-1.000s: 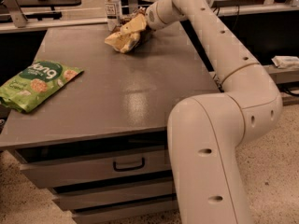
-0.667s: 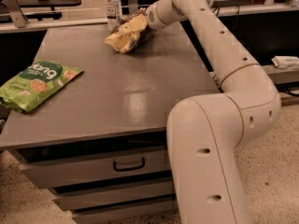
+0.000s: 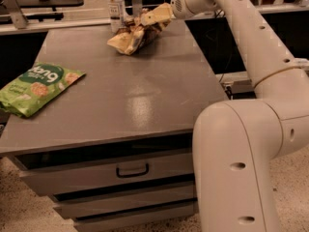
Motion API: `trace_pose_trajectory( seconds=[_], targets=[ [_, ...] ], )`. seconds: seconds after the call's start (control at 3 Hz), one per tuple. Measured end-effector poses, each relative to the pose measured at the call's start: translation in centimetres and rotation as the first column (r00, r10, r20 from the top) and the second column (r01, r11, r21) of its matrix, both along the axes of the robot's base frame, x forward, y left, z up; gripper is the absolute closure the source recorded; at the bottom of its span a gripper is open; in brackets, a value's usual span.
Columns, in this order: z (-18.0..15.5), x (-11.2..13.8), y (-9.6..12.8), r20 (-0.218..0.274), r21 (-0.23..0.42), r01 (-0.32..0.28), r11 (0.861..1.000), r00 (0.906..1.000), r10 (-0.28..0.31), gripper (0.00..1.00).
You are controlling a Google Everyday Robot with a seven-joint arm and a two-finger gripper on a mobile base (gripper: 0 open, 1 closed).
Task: Move brown chip bag near blue plastic bottle
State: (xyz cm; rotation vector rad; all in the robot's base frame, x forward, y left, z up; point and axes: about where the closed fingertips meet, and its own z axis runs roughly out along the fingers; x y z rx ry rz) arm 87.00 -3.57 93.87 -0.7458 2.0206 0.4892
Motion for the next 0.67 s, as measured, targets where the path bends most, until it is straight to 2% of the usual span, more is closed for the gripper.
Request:
trace_pose_trajectory(
  seconds=[0.33,0.67],
  targets=[
    [3.3,-3.1,-4.9,0.093,0.004,-0.054,0.999,0.9943,0.053,0.0],
    [5.2,-7.7,-9.3,0.174,0.015,-0.137,0.99,0.9759,0.133,0.0]
  ],
)
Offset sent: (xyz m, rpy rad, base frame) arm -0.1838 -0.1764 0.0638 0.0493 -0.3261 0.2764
